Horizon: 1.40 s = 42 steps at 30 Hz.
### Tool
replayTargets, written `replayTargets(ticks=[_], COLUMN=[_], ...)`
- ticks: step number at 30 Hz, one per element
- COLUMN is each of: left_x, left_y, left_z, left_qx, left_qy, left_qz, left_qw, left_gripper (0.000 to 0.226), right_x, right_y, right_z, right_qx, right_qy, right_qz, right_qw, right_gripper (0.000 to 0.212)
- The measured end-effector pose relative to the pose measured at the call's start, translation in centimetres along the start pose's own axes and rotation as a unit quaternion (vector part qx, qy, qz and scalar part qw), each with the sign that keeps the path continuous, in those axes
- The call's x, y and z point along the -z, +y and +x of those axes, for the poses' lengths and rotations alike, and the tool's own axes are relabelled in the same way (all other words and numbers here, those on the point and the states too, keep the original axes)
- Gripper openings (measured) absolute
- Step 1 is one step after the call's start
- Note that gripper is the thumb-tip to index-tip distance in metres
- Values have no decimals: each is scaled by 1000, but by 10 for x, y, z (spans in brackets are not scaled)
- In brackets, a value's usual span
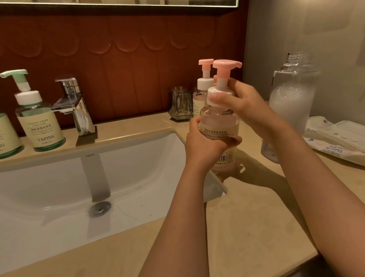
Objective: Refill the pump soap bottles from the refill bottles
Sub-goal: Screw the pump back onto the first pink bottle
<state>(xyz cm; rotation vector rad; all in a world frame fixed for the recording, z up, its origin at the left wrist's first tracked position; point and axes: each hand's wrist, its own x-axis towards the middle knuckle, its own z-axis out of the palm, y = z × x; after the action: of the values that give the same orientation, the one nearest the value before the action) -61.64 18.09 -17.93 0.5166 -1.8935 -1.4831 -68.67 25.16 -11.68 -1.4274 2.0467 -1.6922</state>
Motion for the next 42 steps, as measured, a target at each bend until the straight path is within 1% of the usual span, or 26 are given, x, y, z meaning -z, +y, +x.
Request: replayTargets(ticks=[2,4,8,12,16,23,29,37,38,39,41,42], left_x=[1,1,1,2,1,1,1,0,0,0,0,1], left_y=[0,-1,0,0,-1,-2,-3,-3,-3,-3,-3,-3], left_z=[0,-1,0,-1,-1,1,1,2,2,2,1,1], left_qx=[-4,-9,-8,-11,-9,-3,-2,-1,0,0,-3,-4], left_qy=[-3,-7,-7,-7,-4,-1,-1,5,4,4,1,-1], left_qz=[-6,-4,-1,-2,0,6,2,2,1,-2,-8,-9], left_qw=[1000,1000,1000,1000,1000,1000,1000,1000,1000,1000,1000,1000], left_gripper=[80,79,79,79,80,80,80,80,80,80,80,80], right_x=[8,11,8,8,9,9,5,-6,-5,-3,2,5], right_y=[-1,0,1,0,1,1,4,6,6,4,1,0], right_z=[-1,-2,-1,-2,-2,-2,2,4,4,4,3,1], right_qx=[1,4,13,16,19,24,32,51,42,29,8,6], right_qy=[-31,-11,57,58,68,65,110,163,152,129,56,28], right_qz=[50,63,62,69,69,22,-53,-122,-110,-73,19,42], right_qw=[998,998,996,996,995,997,992,978,981,989,998,999], right_gripper=[44,45,48,50,46,50,50,53,52,47,37,36])
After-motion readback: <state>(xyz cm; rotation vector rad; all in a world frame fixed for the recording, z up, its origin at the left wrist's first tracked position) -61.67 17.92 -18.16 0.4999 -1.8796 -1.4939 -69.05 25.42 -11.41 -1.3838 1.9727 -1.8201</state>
